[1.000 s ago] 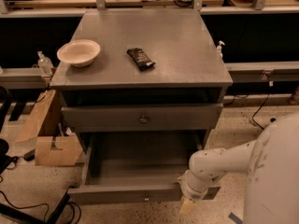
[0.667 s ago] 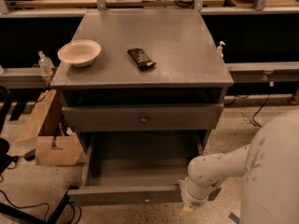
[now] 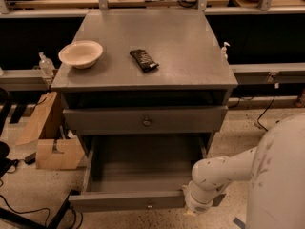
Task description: Open middle drawer
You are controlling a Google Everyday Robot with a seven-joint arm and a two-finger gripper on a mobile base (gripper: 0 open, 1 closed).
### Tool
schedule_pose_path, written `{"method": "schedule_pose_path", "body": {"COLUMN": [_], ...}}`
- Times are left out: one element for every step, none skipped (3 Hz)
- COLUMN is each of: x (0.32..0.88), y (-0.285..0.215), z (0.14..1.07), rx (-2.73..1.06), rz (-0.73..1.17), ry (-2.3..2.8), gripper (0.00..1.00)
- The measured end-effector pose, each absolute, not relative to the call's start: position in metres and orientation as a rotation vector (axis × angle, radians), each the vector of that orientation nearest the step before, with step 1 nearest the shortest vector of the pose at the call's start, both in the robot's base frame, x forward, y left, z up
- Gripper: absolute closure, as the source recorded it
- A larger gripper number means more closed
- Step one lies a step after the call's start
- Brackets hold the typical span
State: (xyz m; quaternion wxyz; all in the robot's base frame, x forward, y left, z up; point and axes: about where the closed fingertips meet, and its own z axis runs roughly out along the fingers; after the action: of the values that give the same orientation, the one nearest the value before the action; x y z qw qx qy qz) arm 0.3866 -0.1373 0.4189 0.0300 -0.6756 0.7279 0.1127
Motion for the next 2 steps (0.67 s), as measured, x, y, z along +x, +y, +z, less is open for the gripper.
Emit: {"method": "schedule_pose_path", "body": {"x": [0.3866, 0.3866], "y": [-0.1373, -0.1373], "z": [0.4198, 0.4198], "rx": [-2.083, -2.083], "rz": [0.348, 0.348], "ry": [2.244, 2.244], "gripper": [1.00, 1.00]}}
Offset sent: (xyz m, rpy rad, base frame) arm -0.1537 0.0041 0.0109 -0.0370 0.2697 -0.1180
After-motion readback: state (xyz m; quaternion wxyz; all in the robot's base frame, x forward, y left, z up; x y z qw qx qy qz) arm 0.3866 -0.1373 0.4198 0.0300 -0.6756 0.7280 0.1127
